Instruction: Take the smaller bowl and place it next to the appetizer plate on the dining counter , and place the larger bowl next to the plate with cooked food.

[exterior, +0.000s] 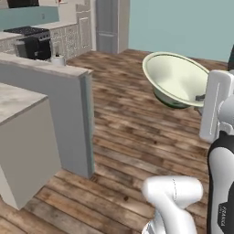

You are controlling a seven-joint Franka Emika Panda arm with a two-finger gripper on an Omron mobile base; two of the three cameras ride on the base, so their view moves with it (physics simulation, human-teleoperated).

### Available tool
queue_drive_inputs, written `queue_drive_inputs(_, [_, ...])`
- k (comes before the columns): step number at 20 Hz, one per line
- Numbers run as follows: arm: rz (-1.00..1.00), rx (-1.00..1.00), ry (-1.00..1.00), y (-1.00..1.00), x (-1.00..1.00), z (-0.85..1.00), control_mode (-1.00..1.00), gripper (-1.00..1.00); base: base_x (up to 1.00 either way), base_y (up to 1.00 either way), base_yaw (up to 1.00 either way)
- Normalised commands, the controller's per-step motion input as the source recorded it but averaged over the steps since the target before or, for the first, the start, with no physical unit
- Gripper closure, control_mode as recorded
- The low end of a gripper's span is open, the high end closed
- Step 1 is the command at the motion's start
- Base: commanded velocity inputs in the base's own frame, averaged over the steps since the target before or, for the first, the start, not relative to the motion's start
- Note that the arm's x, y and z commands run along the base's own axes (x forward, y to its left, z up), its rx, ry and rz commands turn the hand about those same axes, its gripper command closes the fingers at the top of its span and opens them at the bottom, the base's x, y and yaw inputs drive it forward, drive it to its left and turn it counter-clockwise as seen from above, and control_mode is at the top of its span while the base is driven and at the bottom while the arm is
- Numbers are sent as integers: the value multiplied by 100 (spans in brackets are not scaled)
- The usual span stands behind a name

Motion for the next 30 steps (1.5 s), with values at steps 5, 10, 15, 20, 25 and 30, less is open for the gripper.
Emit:
queue_drive_inputs(5, [0, 0, 0, 0, 0, 0, 100, 100, -15, 100, -26])
queue_drive_inputs(10, [0, 0, 0, 0, 0, 0, 100, 100, -4, 100, -26])
queue_drive_inputs(15, [0, 0, 0, 0, 0, 0, 100, 100, -2, 100, -24])
queue_drive_inputs(20, [0, 0, 0, 0, 0, 0, 100, 100, -4, 100, -23])
queue_drive_inputs(25, [0, 0, 0, 0, 0, 0, 100, 100, -2, 100, -24])
queue_drive_inputs(30, [0, 0, 0, 0, 0, 0, 100, 100, -1, 100, -25])
